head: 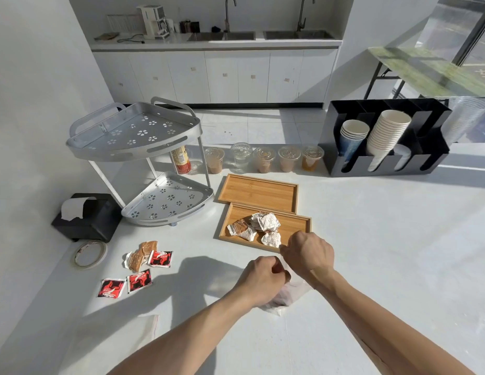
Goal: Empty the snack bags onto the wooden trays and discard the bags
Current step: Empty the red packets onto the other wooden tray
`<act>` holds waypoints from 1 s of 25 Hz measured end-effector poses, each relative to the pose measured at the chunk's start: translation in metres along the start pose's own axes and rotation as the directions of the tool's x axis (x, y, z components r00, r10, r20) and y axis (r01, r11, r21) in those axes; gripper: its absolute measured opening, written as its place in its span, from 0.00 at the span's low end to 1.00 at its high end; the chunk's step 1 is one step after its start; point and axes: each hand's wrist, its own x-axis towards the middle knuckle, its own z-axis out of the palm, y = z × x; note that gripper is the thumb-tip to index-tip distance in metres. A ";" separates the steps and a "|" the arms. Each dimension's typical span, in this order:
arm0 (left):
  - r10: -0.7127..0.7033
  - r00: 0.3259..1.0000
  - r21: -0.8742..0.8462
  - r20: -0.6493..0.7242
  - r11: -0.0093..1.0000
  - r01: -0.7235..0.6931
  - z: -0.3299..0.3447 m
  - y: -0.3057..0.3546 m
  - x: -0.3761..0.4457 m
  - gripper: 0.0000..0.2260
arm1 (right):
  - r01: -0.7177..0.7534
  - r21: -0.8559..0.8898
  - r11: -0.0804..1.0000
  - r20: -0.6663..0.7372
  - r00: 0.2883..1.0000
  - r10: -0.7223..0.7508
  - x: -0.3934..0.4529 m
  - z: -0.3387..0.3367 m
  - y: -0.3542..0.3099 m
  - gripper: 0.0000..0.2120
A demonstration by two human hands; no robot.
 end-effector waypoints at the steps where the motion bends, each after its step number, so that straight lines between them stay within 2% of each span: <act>1: 0.004 1.000 -0.059 0.024 0.998 -0.003 -0.001 -0.004 -0.002 0.08 | -0.012 0.034 0.999 0.006 1.000 0.011 0.001 0.002 0.000 0.13; 4: -0.005 1.000 -0.230 0.028 0.973 0.011 -0.009 -0.023 -0.008 0.07 | -0.039 0.194 0.980 0.053 0.998 0.029 0.001 -0.002 -0.001 0.12; 9: -0.137 0.985 -0.144 -0.103 0.982 0.122 -0.036 -0.092 0.018 0.07 | 0.089 0.315 0.945 0.064 0.991 -0.115 -0.002 -0.025 -0.007 0.13; 10: -0.156 0.982 -0.111 -0.107 0.983 0.144 -0.041 -0.101 0.024 0.10 | 0.113 0.318 0.941 0.053 0.989 -0.137 -0.001 -0.031 -0.010 0.13; 13: -0.156 0.987 0.013 -0.045 0.988 0.157 -0.053 -0.112 0.040 0.28 | 0.142 0.307 0.941 0.001 0.989 -0.150 0.009 -0.050 -0.019 0.11; 15: -0.137 0.990 -0.032 -0.022 0.990 0.136 -0.057 -0.108 0.049 0.31 | 0.170 0.309 0.936 -0.037 0.985 -0.167 0.019 -0.064 -0.023 0.12; 17: -0.098 0.992 -0.124 -0.084 0.988 0.087 -0.061 -0.101 0.058 0.24 | 0.207 0.340 0.917 -0.052 0.978 -0.201 0.030 -0.076 -0.028 0.12; 20: -0.059 0.978 -0.186 -0.202 0.982 0.021 -0.065 -0.090 0.066 0.04 | 0.232 0.401 0.886 -0.059 0.972 -0.228 0.046 -0.086 -0.033 0.12; 21: -0.066 0.971 -0.201 -0.231 0.979 0.018 -0.066 -0.088 0.070 0.03 | 0.233 0.412 0.881 -0.062 0.972 -0.228 0.052 -0.087 -0.033 0.11; 25: -0.107 0.945 -0.321 -0.308 0.947 0.002 -0.076 -0.083 0.086 0.07 | 0.250 0.442 0.862 -0.034 0.965 -0.262 0.083 -0.088 -0.029 0.09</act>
